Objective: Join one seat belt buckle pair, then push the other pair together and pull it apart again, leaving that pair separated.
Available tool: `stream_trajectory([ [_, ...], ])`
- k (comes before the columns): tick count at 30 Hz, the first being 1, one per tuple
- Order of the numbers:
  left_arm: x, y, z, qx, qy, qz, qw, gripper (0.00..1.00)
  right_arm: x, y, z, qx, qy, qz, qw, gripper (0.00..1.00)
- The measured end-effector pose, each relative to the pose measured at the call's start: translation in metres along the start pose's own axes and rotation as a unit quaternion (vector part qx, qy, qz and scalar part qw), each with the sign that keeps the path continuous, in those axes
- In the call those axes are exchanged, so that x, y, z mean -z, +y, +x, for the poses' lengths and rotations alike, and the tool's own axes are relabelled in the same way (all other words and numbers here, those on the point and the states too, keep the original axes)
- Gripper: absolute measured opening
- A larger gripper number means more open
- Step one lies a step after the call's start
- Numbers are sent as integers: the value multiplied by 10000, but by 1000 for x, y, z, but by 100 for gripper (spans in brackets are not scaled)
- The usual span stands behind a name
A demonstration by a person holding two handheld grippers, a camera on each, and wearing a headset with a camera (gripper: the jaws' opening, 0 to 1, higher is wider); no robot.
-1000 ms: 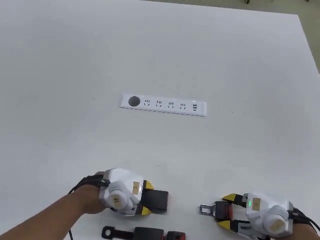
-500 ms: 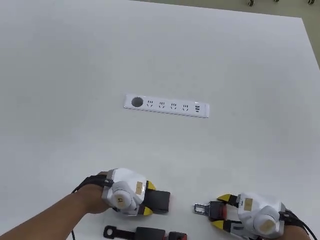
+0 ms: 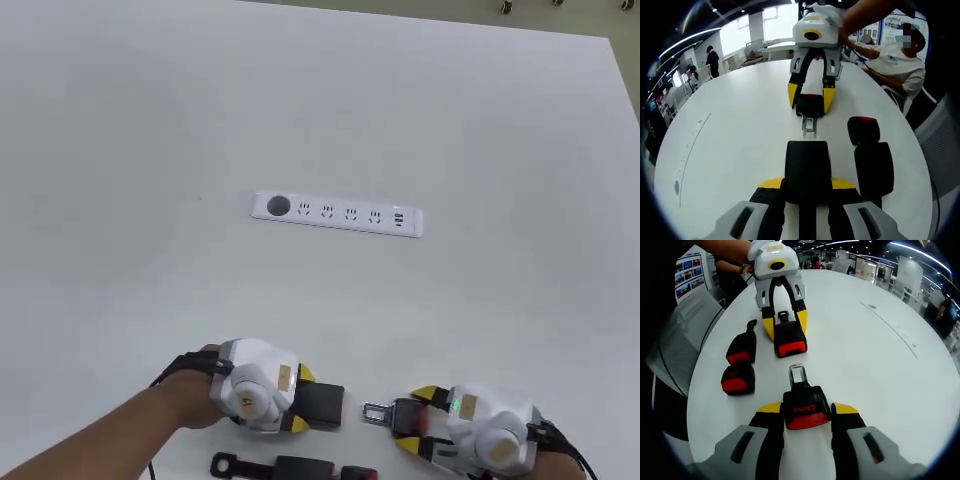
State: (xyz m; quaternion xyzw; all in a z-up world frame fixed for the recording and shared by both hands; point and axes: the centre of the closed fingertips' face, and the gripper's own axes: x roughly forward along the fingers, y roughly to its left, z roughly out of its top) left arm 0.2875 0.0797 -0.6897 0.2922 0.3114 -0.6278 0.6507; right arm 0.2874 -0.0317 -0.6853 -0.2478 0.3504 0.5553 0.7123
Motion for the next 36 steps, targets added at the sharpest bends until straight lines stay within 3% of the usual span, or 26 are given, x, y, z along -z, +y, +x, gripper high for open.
stream_trajectory([
  [23,-4,-1,1,39,107,25,9999,34,-27,10,25,-54,-119,-137,9998,34],
  [26,-4,-1,2,105,192,114,9997,34,-37,15,32,-60,-204,-184,9996,34],
  [36,-3,-2,2,85,175,46,9998,33,-31,14,29,-72,-240,-84,9997,34],
])
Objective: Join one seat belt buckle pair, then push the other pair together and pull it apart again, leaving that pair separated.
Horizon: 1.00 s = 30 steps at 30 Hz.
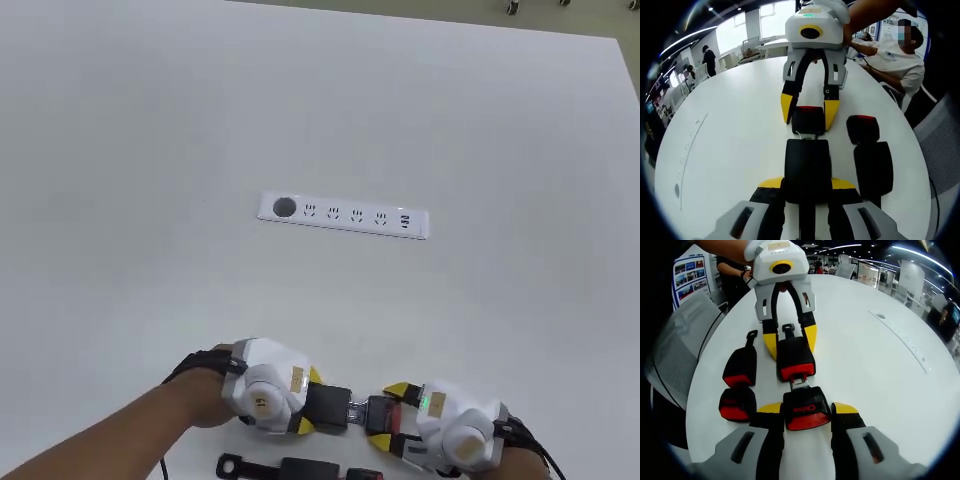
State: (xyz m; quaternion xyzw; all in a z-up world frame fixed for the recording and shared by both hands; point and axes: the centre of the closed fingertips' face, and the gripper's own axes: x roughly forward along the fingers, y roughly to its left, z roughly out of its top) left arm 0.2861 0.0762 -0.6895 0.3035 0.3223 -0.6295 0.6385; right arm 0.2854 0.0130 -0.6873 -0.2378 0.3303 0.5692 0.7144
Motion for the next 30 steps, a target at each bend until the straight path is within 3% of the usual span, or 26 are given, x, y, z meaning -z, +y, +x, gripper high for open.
stream_trajectory([
  [7,0,0,-1,-16,28,-40,10000,33,-2,0,1,61,-85,109,9999,33],
  [11,0,0,0,-21,67,-59,10000,33,-11,3,7,68,-161,154,9997,33],
  [30,2,1,1,-29,129,-77,9999,33,-15,2,5,168,-129,207,9996,33],
])
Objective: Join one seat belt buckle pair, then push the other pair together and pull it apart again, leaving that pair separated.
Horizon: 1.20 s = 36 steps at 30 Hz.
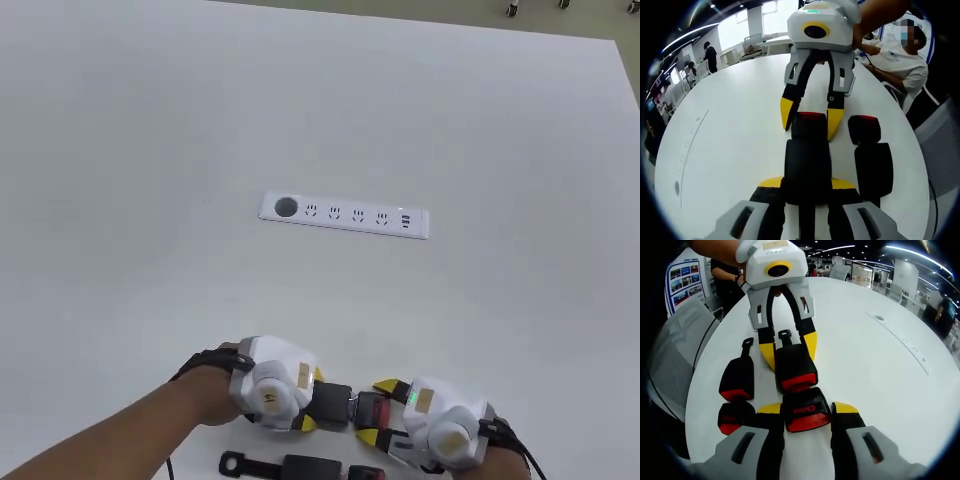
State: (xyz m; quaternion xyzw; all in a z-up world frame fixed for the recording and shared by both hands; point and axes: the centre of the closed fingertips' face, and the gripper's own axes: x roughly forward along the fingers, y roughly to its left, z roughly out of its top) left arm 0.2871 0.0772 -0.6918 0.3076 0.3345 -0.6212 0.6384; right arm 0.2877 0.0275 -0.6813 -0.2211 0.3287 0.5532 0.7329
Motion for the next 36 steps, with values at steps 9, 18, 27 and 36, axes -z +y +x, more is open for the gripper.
stream_trajectory([
  [9,-1,-1,-1,2,-34,5,10000,33,0,1,2,-21,-7,-36,10000,33],
  [18,0,0,-1,2,-109,-10,9999,33,0,1,3,-40,-48,-24,10000,33],
  [27,-1,0,-1,2,-130,-18,9999,33,0,0,3,-43,-60,-13,10000,34],
  [36,-1,0,-2,6,-204,-17,9998,33,3,-1,4,-67,-80,-24,9999,34],
])
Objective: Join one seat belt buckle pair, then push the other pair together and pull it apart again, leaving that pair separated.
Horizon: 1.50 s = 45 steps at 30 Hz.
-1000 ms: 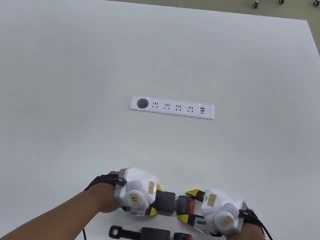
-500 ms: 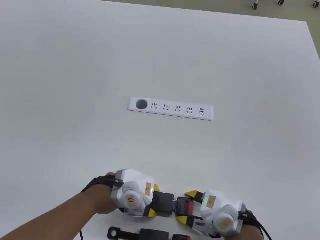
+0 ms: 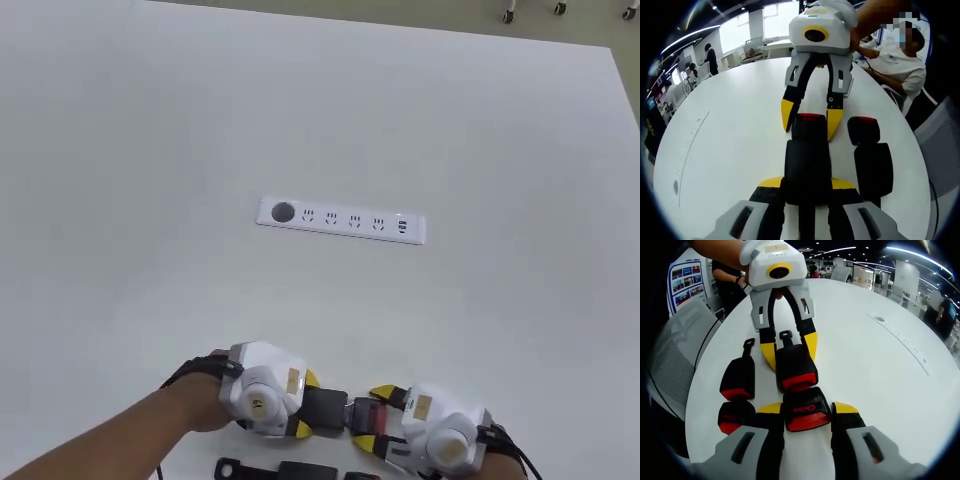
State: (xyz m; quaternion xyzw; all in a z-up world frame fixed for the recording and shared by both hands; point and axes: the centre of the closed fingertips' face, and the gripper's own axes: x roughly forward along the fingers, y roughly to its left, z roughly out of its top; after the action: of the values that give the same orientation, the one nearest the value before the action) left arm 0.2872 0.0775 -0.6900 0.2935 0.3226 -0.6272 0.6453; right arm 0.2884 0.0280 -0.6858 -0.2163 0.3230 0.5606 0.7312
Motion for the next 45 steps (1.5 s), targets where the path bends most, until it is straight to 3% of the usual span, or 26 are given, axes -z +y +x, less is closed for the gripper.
stream_trajectory([
  [6,2,0,-1,26,-30,22,10000,33,-1,1,-1,-30,-7,-9,10000,34],
  [11,13,1,-6,5,-4,-48,10000,34,-3,2,-4,-27,-61,23,10000,34],
  [32,9,-4,-2,35,22,-13,10000,33,6,2,-9,-52,-74,6,10000,34],
  [45,9,-3,-4,56,22,-1,10000,33,23,-2,-27,-116,-22,-19,9999,34],
])
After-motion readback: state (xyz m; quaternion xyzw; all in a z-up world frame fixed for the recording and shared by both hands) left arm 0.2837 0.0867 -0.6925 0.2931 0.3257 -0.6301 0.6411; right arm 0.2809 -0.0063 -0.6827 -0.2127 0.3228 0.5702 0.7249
